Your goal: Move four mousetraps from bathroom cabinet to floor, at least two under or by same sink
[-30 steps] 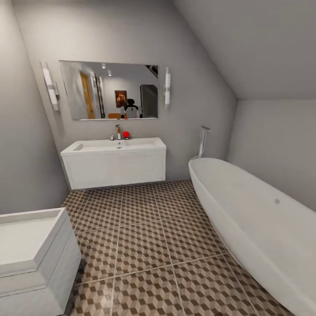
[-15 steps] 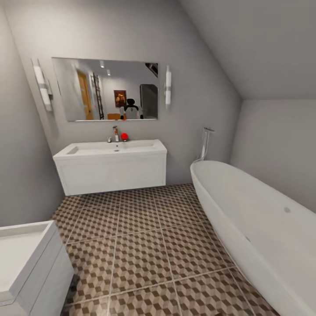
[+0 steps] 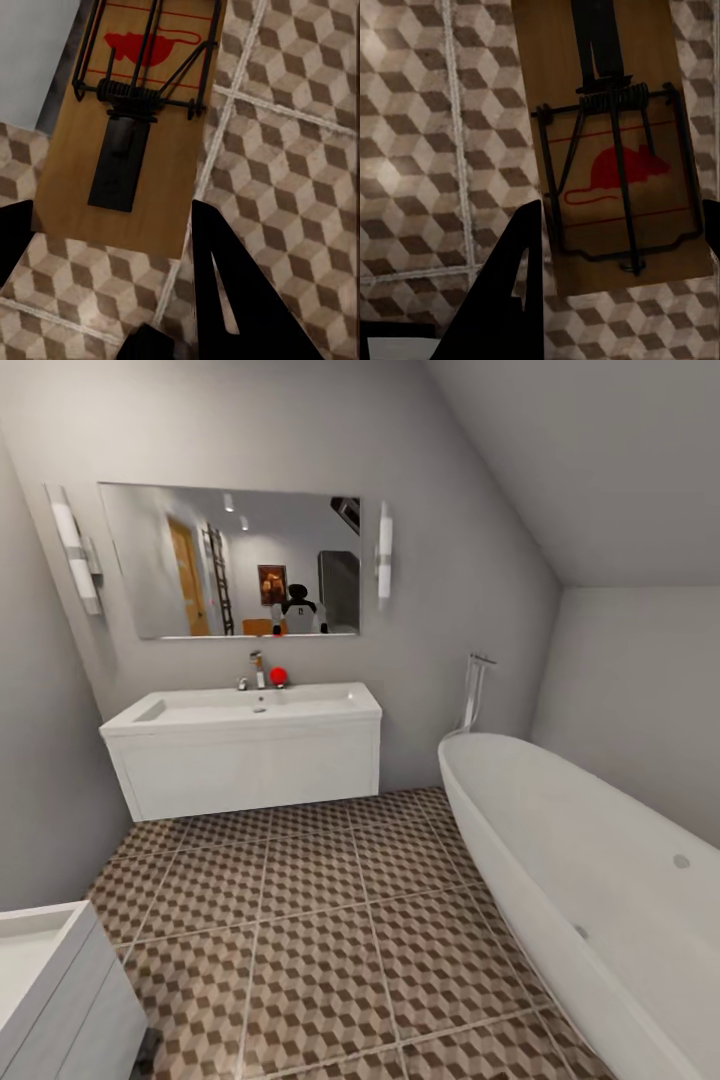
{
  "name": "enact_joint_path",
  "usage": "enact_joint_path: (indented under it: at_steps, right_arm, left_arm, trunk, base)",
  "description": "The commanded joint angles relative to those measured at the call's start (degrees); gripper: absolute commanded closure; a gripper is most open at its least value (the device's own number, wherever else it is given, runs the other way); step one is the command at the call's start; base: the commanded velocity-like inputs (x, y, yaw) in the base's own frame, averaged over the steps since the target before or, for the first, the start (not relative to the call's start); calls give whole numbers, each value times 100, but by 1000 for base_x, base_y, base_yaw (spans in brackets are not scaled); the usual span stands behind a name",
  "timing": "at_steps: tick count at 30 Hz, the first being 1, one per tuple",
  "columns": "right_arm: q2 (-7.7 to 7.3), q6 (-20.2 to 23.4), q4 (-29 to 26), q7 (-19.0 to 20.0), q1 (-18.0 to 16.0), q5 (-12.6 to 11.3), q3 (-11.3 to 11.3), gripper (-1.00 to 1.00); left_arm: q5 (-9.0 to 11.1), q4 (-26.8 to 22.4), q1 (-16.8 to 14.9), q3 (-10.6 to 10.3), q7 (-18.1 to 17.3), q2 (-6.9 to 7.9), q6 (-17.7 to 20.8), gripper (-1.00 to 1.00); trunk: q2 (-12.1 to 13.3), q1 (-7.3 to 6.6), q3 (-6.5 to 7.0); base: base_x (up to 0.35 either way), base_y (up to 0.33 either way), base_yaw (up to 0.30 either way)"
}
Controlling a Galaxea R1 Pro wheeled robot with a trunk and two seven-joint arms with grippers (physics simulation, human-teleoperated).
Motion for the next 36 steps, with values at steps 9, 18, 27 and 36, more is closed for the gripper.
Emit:
enact_joint_path:
  at_steps: [9, 18, 27, 36]
  right_arm:
    - [5, 17, 13, -5, -8, 49, -44, 100]
    - [6, -3, 13, -6, -8, 49, -41, 100]
    - [9, -14, 13, -12, -8, 49, -41, 100]
    - [6, -23, 13, -7, -8, 49, -43, 100]
  left_arm:
    - [-6, 0, -3, 8, 12, 0, -10, 100]
    - [-6, 0, -3, 9, 13, 4, -10, 100]
    - [-6, 0, -3, 9, 12, 8, -10, 100]
    - [-6, 0, -3, 9, 9, 8, -10, 100]
  trunk:
    - [-3, 3, -6]
    - [-3, 3, -6]
    - [-3, 3, -6]
    - [-3, 3, -6]
  base:
    - [322, 0, 0]
    - [322, 0, 18]
    - [322, 0, 231]
    - [322, 0, 215]
